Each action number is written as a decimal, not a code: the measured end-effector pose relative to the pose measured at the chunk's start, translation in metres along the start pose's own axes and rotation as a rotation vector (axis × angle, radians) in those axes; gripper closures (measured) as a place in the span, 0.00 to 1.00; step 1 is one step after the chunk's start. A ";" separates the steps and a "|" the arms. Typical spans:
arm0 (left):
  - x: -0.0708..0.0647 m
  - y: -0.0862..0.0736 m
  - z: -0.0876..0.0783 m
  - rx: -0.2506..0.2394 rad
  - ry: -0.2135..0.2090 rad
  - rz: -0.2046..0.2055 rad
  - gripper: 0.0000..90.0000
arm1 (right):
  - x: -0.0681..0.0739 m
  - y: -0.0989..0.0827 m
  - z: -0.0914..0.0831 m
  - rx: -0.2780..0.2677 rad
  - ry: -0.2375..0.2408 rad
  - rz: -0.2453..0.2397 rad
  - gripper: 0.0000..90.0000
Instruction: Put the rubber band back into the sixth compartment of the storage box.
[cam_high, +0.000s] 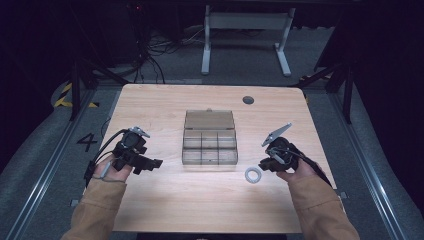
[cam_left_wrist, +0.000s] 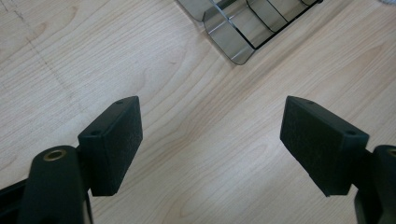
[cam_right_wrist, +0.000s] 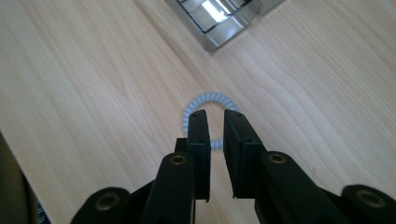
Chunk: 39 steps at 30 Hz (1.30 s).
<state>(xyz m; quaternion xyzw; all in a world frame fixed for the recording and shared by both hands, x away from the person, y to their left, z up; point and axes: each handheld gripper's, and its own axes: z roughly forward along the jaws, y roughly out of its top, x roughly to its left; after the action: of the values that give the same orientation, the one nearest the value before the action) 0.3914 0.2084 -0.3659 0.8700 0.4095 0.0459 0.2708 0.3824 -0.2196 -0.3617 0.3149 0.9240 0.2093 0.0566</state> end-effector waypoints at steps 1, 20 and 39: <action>0.000 0.000 0.000 0.001 -0.001 0.001 0.24 | 0.002 0.001 0.001 0.006 0.016 -0.009 0.90; 0.000 0.000 0.002 0.012 -0.006 0.002 0.24 | 0.006 0.009 0.025 0.115 0.081 -0.003 0.87; 0.000 0.000 0.005 0.028 0.003 0.002 0.24 | 0.004 0.008 0.059 0.208 0.063 -0.003 0.84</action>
<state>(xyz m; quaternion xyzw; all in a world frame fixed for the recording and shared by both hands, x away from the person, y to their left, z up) 0.3928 0.2066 -0.3704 0.8740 0.4098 0.0415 0.2579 0.3975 -0.1905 -0.4119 0.3112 0.9425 0.1219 -0.0051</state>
